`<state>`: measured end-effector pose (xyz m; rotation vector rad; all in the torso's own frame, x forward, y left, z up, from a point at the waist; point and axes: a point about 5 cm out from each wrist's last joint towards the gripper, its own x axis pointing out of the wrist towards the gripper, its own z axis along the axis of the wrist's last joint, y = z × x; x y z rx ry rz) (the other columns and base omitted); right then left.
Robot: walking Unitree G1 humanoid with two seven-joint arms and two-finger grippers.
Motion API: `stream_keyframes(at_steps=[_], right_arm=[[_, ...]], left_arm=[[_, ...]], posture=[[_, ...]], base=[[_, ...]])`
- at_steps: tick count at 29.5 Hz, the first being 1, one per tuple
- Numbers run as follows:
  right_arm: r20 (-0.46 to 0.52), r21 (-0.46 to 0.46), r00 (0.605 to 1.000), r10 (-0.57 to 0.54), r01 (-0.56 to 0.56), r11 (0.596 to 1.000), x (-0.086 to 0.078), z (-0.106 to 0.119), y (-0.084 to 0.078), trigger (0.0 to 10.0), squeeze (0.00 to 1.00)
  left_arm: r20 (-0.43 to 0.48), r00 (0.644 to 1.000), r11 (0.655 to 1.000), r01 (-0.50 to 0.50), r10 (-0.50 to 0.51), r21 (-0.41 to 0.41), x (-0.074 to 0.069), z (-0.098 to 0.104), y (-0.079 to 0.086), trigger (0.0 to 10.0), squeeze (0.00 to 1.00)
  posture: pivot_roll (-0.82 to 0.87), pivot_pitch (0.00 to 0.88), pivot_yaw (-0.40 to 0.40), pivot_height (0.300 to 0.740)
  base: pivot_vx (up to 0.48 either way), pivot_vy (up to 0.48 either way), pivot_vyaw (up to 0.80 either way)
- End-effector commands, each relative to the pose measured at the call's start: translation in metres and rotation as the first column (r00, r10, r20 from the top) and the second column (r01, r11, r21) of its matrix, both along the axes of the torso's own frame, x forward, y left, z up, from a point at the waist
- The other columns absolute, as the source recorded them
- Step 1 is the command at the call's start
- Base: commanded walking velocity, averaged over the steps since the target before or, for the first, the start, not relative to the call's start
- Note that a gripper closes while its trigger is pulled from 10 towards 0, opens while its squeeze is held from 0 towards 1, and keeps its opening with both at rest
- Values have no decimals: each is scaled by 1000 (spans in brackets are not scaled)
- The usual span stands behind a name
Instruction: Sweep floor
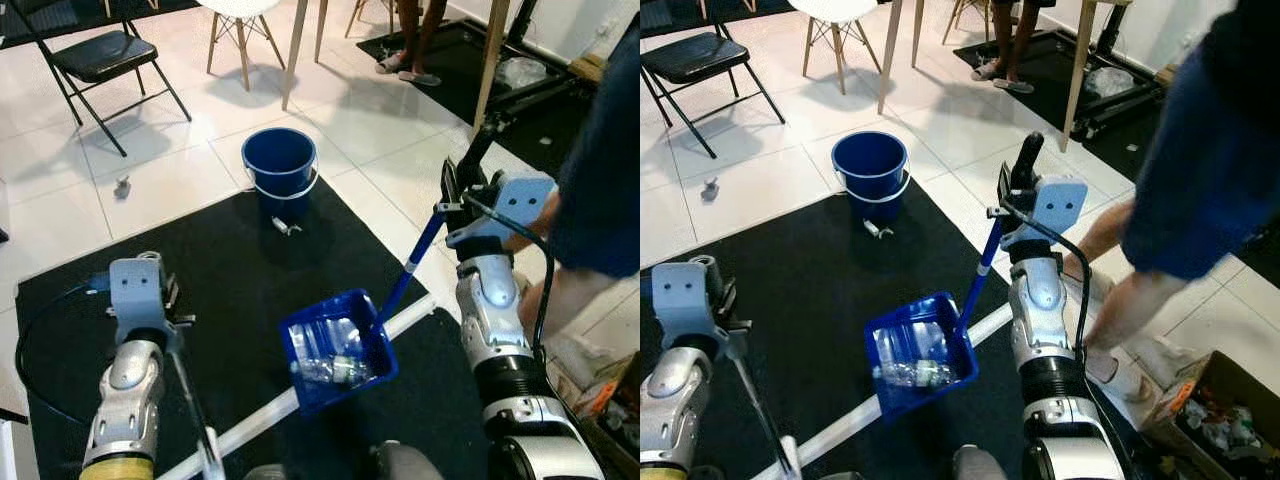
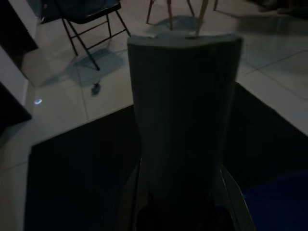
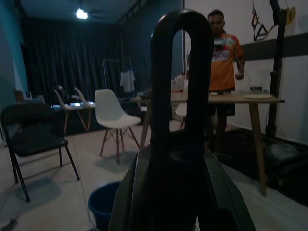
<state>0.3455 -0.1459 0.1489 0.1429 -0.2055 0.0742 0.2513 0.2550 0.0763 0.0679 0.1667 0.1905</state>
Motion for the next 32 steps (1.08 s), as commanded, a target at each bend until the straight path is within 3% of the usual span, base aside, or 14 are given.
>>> stream_keyframes(at_steps=[1, 5, 7, 11, 15, 18, 32], right_arm=[[63, 29, 998, 4, -6, 1000, 3, 18, 1, 10000, 0], [78, 51, 997, 10, -14, 999, 4, 24, 2, 10000, 0], [79, 133, 996, 52, -62, 989, 4, 28, 5, 10000, 0], [86, 149, 994, 71, -83, 985, 3, 29, 6, 10000, 0], [117, 230, 983, 142, -166, 959, 0, 39, 15, 10000, 0], [95, 187, 985, 146, -162, 969, 0, 35, 17, 10000, 0], [-29, 188, 984, 175, -167, 968, -5, 8, 11, 10000, 0]], left_arm=[[53, 998, 1000, 16, -16, 1, 5, 11, -6, 10000, 0], [69, 997, 1000, 23, -22, -3, 8, 13, -8, 10000, 0], [81, 996, 1000, 28, -28, -3, 10, 14, -10, 10000, 0], [83, 996, 1000, 30, -30, -3, 11, 14, -11, 10000, 0], [84, 996, 999, 42, -41, -8, 12, 14, -16, 10000, 0], [82, 995, 999, 50, -48, -12, 13, 13, -19, 10000, 0], [80, 994, 997, 69, -68, -13, 16, 11, -25, 10000, 0]], posture=[[149, 37, -18, 740], [149, 36, -20, 740], [147, 35, -22, 740], [145, 36, -22, 740], [141, 37, -21, 740], [137, 38, -21, 740], [125, 44, -19, 740]], base=[[0, 0, 0], [0, 0, 0], [0, 0, 0], [0, 0, 0], [0, 0, 0], [0, 0, 0], [0, 0, 0]])
